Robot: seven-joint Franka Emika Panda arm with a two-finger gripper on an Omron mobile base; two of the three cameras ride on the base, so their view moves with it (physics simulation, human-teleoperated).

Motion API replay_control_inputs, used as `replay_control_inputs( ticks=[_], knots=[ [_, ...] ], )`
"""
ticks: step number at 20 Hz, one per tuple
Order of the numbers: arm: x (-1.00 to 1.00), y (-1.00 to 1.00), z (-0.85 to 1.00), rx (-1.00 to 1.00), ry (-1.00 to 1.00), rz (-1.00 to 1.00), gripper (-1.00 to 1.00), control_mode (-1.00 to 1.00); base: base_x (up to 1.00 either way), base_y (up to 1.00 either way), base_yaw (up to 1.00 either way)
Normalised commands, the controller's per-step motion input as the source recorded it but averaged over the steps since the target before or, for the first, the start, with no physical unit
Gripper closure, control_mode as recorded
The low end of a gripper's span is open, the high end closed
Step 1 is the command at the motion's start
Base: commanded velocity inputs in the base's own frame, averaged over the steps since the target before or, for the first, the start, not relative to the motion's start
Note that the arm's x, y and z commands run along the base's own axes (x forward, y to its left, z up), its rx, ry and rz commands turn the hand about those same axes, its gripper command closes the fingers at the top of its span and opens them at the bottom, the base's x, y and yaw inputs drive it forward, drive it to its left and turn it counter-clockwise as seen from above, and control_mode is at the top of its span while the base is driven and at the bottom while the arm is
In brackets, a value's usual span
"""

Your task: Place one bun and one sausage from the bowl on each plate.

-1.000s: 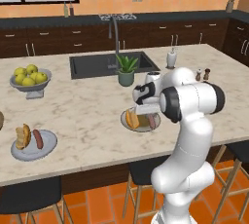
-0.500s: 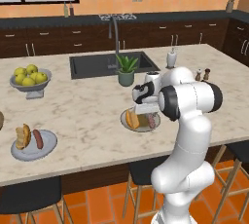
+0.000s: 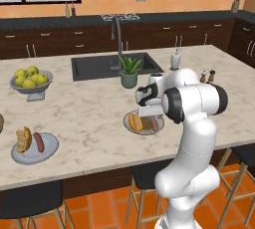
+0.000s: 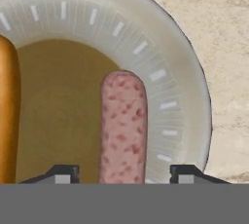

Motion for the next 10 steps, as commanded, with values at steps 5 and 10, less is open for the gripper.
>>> replay_control_inputs(
  ticks=[5, 10],
  knots=[
    [-0.48, 0.00, 0.59, 0.00, -0.06, 0.00, -1.00, -1.00, 0.00, 0.00, 0.00],
    [-0.99, 0.00, 0.68, 0.00, -0.11, 0.00, -1.00, -1.00, 0.00, 0.00, 0.00]
  ],
)
